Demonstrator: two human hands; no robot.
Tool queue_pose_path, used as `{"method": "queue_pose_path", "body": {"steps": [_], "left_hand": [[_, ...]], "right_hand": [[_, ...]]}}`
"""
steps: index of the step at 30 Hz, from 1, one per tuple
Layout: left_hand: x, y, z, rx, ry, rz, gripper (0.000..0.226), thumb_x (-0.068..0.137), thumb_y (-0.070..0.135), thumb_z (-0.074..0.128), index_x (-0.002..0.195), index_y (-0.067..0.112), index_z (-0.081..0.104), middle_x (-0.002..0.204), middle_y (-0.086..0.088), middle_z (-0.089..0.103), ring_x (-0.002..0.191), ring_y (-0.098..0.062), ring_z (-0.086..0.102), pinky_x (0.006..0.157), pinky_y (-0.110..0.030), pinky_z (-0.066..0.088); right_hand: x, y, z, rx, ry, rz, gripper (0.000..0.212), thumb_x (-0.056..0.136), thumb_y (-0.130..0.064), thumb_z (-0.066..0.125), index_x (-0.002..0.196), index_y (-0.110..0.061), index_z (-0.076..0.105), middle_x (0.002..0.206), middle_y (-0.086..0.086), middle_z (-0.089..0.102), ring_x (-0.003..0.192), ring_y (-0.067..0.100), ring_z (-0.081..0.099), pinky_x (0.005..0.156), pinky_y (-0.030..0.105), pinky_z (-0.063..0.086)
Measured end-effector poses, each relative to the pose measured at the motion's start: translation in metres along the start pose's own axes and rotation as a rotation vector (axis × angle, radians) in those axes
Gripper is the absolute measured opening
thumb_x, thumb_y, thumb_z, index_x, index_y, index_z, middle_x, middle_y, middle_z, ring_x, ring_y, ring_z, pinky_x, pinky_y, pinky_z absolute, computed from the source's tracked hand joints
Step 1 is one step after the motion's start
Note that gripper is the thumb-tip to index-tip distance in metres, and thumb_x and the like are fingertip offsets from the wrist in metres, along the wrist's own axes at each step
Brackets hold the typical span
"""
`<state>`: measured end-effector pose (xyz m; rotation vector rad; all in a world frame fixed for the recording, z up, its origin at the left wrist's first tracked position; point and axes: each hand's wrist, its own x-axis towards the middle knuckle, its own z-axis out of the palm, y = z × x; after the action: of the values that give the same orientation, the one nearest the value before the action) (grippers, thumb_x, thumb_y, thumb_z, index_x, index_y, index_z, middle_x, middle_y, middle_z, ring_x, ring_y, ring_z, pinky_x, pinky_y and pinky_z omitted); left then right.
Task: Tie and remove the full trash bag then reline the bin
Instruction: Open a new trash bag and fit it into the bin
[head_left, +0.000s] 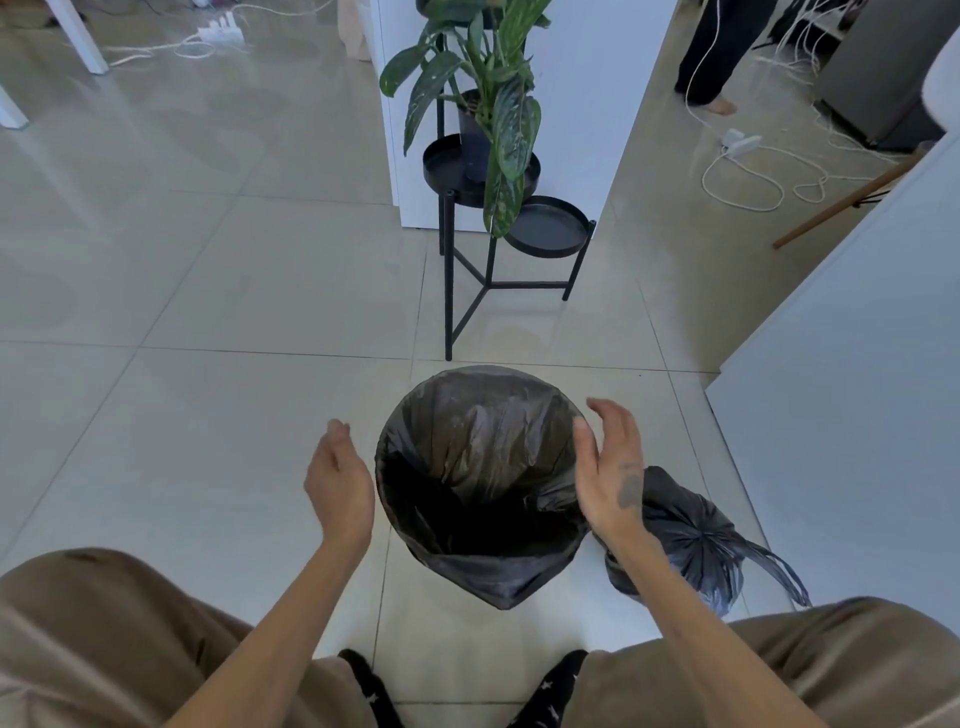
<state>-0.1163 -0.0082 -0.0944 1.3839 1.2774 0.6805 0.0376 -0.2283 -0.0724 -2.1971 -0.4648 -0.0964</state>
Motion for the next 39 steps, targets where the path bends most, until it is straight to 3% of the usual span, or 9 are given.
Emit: {"method": "queue_pose_path", "body": {"steps": [2, 5, 8, 12, 16, 23, 29, 33, 39], "left_hand": [[-0.02, 0.017, 0.002, 0.127, -0.112, 0.331, 0.045, 0.099, 0.056, 0.038, 0.119, 0.026, 0.066, 0.115, 0.009, 0.069, 0.112, -0.011, 0.062, 0.101, -0.035, 0.048], [-0.063, 0.026, 0.025, 0.427, -0.78, 0.615, 0.045, 0.093, 0.063, 0.045, 0.114, 0.029, 0.067, 0.1, 0.014, 0.073, 0.094, 0.0, 0.066, 0.089, -0.033, 0.055], [-0.08, 0.023, 0.062, 0.746, -1.264, 0.524, 0.063, 0.094, 0.071, 0.036, 0.129, 0.026, 0.061, 0.129, 0.002, 0.067, 0.121, -0.018, 0.06, 0.104, -0.043, 0.047], [-0.073, 0.02, 0.094, 0.911, -1.329, 0.27, 0.093, 0.088, 0.082, 0.021, 0.16, 0.024, 0.016, 0.168, -0.004, 0.018, 0.155, -0.024, 0.014, 0.124, -0.042, 0.016], [-0.074, 0.003, 0.104, 0.952, -1.482, 0.065, 0.098, 0.081, 0.09, 0.011, 0.16, 0.032, 0.009, 0.169, 0.006, 0.011, 0.156, -0.017, 0.008, 0.125, -0.042, 0.009], [-0.067, 0.015, 0.097, 0.937, -1.405, 0.2, 0.076, 0.096, 0.073, 0.024, 0.16, 0.032, 0.018, 0.166, 0.002, 0.025, 0.153, -0.025, 0.021, 0.121, -0.039, 0.021], [-0.013, 0.043, 0.05, 1.136, -0.975, 0.899, 0.035, 0.094, 0.033, 0.052, 0.127, 0.028, 0.063, 0.118, -0.001, 0.07, 0.11, -0.026, 0.065, 0.091, -0.043, 0.054], [0.009, 0.041, 0.048, 1.462, -0.876, 1.154, 0.033, 0.088, 0.03, 0.059, 0.121, 0.024, 0.063, 0.118, -0.001, 0.067, 0.12, -0.025, 0.055, 0.111, -0.041, 0.033], [0.022, 0.022, 0.055, 1.967, -0.864, 1.091, 0.083, 0.086, 0.058, 0.061, 0.155, 0.022, 0.033, 0.163, -0.02, 0.024, 0.152, -0.043, 0.008, 0.12, -0.062, -0.009]], "right_hand": [[0.021, -0.019, 0.007, -0.005, -0.204, -0.128, 0.029, 0.102, -0.03, 0.051, 0.121, -0.012, 0.063, 0.112, 0.002, 0.067, 0.103, 0.018, 0.061, 0.092, 0.032, 0.048], [0.054, -0.04, 0.038, -0.205, -0.743, -0.133, 0.028, 0.103, -0.032, 0.047, 0.119, -0.018, 0.065, 0.105, -0.001, 0.068, 0.095, 0.017, 0.062, 0.079, 0.028, 0.042], [0.078, -0.041, 0.068, -0.461, -1.078, -0.098, 0.035, 0.105, -0.031, 0.042, 0.127, -0.015, 0.063, 0.13, 0.01, 0.063, 0.119, 0.03, 0.058, 0.093, 0.036, 0.044], [0.094, -0.022, 0.084, -0.673, -1.216, -0.001, 0.044, 0.105, -0.033, 0.037, 0.144, -0.016, 0.05, 0.154, 0.008, 0.046, 0.139, 0.029, 0.043, 0.112, 0.041, 0.035], [0.097, -0.013, 0.092, -0.64, -1.201, 0.017, 0.057, 0.105, -0.038, 0.038, 0.156, -0.016, 0.029, 0.164, 0.009, 0.029, 0.149, 0.029, 0.03, 0.117, 0.037, 0.027], [0.087, -0.015, 0.083, -0.533, -1.079, -0.055, 0.053, 0.105, -0.036, 0.041, 0.154, -0.016, 0.035, 0.156, 0.014, 0.043, 0.14, 0.031, 0.044, 0.113, 0.04, 0.039], [0.055, -0.025, 0.044, -0.631, -0.961, -0.414, 0.035, 0.1, -0.022, 0.048, 0.133, -0.011, 0.056, 0.135, 0.014, 0.06, 0.124, 0.033, 0.057, 0.102, 0.043, 0.048], [0.023, -0.021, 0.049, -0.948, -1.108, -0.522, 0.059, 0.095, -0.05, 0.055, 0.141, -0.015, 0.048, 0.144, 0.011, 0.053, 0.138, 0.032, 0.044, 0.115, 0.046, 0.033], [0.014, 0.007, 0.06, -1.235, -1.222, -0.378, 0.111, 0.076, -0.074, 0.063, 0.16, -0.023, 0.012, 0.168, 0.011, 0.011, 0.154, 0.036, 0.003, 0.122, 0.061, -0.003]]}}
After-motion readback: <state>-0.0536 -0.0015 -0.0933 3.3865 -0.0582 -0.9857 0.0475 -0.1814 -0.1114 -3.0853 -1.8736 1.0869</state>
